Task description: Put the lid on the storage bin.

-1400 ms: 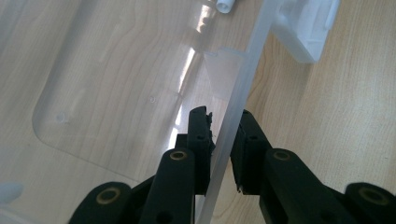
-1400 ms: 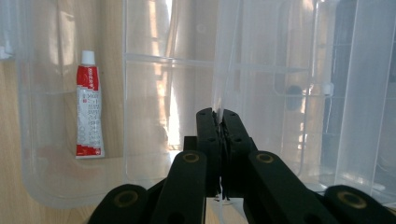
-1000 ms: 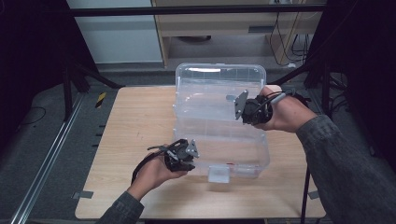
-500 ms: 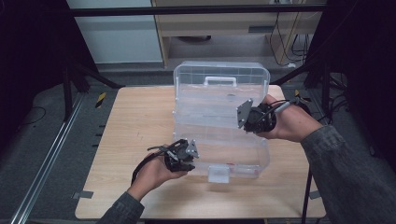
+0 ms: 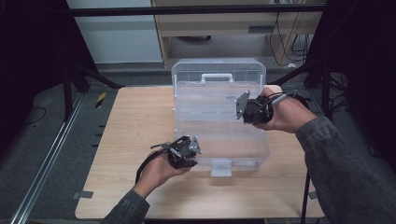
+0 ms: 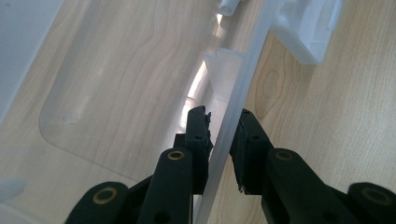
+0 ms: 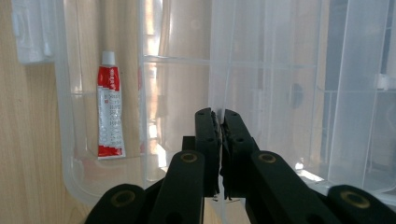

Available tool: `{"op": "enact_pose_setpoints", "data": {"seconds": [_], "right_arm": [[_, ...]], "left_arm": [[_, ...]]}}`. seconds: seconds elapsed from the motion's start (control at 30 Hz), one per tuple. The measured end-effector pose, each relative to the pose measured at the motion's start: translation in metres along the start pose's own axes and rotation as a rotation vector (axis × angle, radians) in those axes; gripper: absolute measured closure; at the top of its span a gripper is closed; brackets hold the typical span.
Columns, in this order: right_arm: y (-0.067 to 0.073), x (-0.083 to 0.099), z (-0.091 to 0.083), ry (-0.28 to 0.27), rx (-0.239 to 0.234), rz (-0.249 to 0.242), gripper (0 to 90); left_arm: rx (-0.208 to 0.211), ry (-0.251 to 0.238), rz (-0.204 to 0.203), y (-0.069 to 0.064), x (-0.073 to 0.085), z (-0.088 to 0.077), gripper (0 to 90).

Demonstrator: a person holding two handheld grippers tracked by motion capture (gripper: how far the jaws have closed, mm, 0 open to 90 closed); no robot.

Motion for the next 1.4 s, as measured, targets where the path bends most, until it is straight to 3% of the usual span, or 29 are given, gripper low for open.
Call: {"op": "enact_pose_setpoints", "data": {"seconds": [0.27, 0.3, 0.33, 0.47, 0.7, 0.77, 0.87, 0.9, 1.03, 1.07, 1.1, 1.13, 1.2, 1.23, 1.4], "right_arm": [[0.016, 0.006, -0.002, -0.012, 0.002, -0.013, 86.9], [0.018, 0.007, -0.001, -0.015, 0.000, -0.013, 86.9], [0.022, 0.008, -0.001, -0.013, -0.004, -0.017, 86.9], [0.029, 0.012, 0.000, -0.010, -0.019, -0.020, 86.4], [0.030, 0.016, 0.002, -0.022, -0.039, -0.009, 85.7], [0.030, 0.015, 0.002, -0.018, -0.034, -0.011, 85.5], [0.030, 0.015, 0.002, -0.011, -0.033, -0.015, 85.5], [0.030, 0.015, 0.002, -0.009, -0.033, -0.014, 85.5], [0.034, 0.014, 0.002, 0.000, -0.041, -0.025, 85.8], [0.036, 0.015, 0.003, 0.002, -0.045, -0.027, 85.7], [0.036, 0.015, 0.003, 0.002, -0.045, -0.027, 85.7], [0.035, 0.015, 0.003, 0.002, -0.041, -0.026, 85.4], [0.035, 0.015, 0.003, -0.001, -0.043, -0.023, 85.3], [0.035, 0.015, 0.003, -0.002, -0.043, -0.023, 85.3], [0.034, 0.017, 0.002, -0.006, -0.044, -0.021, 85.1]], "left_arm": [[0.003, 0.003, -0.008, -0.001, 0.000, 0.000, 76.9], [-0.002, 0.010, -0.035, -0.003, 0.001, -0.001, 76.8], [-0.006, 0.011, -0.007, -0.001, 0.001, -0.001, 76.8], [-0.009, 0.007, -0.003, -0.002, 0.001, -0.001, 76.8], [-0.013, 0.007, 0.015, -0.002, 0.000, -0.001, 76.4], [-0.013, 0.006, -0.021, -0.005, 0.001, -0.001, 76.3], [-0.015, 0.006, -0.023, -0.005, 0.001, -0.001, 76.2], [-0.015, 0.008, 0.012, -0.003, 0.001, -0.001, 76.1], [-0.012, 0.003, 0.014, -0.003, 0.001, 0.000, 76.0], [-0.015, 0.007, -0.004, -0.004, 0.001, -0.001, 75.9], [-0.015, 0.007, 0.012, -0.003, 0.001, -0.001, 75.9], [-0.021, 0.006, -0.035, -0.007, 0.001, -0.001, 75.7], [-0.023, 0.006, -0.028, -0.007, 0.001, -0.001, 75.5], [-0.031, 0.004, -0.008, -0.005, 0.001, -0.001, 75.0], [-0.039, -0.041, -0.007, -0.005, 0.002, -0.011, 63.9]]}}
Point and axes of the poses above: each handheld gripper's, and its own axes: z roughly forward along the jaws, x roughly out of its underside, y roughly to its left, the point moved 1 cm from there along z, roughly forward along the jaws, and after that the axes turned 13 degrees about z, right-handed, at the moved point
